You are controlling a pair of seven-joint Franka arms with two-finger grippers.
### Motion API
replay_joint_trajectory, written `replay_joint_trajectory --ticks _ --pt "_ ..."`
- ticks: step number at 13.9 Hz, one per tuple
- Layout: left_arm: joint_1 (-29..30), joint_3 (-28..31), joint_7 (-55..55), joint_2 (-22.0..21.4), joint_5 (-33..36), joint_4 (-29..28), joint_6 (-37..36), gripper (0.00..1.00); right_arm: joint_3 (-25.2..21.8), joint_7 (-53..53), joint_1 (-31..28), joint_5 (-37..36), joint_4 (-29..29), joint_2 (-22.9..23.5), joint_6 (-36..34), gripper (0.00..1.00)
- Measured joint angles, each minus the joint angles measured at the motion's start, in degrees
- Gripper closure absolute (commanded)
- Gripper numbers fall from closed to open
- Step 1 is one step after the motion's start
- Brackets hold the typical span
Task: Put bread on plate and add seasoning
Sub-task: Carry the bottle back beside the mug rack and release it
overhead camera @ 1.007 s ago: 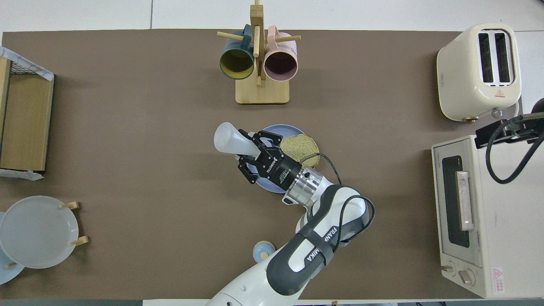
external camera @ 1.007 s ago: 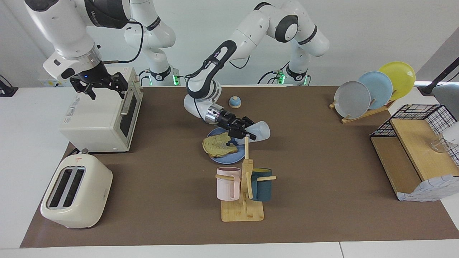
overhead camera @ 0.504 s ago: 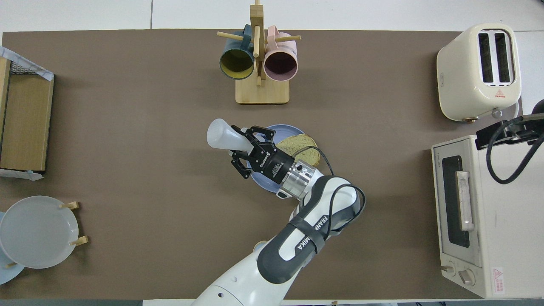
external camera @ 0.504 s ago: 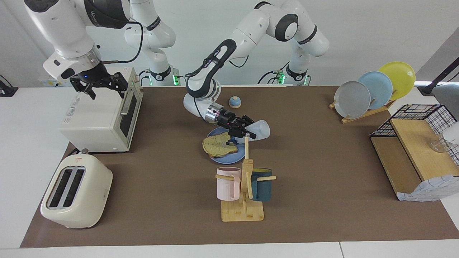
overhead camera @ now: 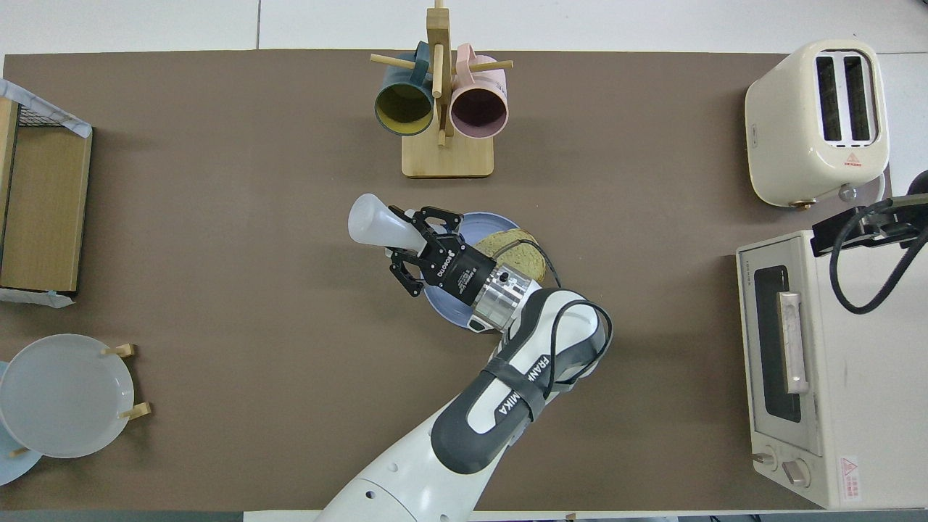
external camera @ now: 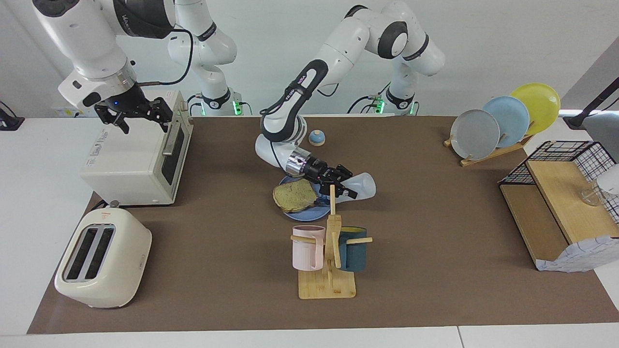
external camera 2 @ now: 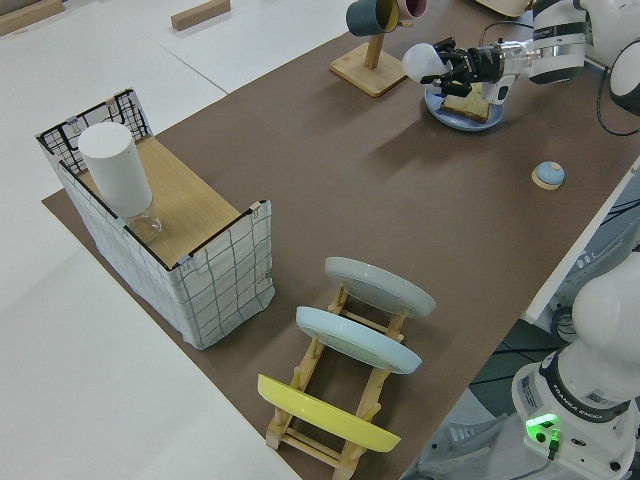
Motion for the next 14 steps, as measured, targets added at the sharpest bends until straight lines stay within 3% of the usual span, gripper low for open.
replay_joint_trajectory --ticks 3,6,11,14 --pt "-3.7 0.0 -0.3 -0.1 -3.1 0.0 -1.5 1.00 0.0 0.0 0.0 0.0 0.0 0.0 0.0 0.00" --pt "-3.5 0.6 -6.5 -2.4 -9.2 0.5 -1.2 1.00 0.0 0.0 0.0 0.0 0.0 0.0 0.0 0.00" --pt "5.1 1.0 -16.2 -16.4 -26.2 -1.1 9.8 1.00 0.0 0.0 0.0 0.0 0.0 0.0 0.0 0.00" --pt "11.1 1.1 -23.8 -22.9 -34.3 -6.8 23.6 1.00 0.0 0.0 0.0 0.0 0.0 0.0 0.0 0.00"
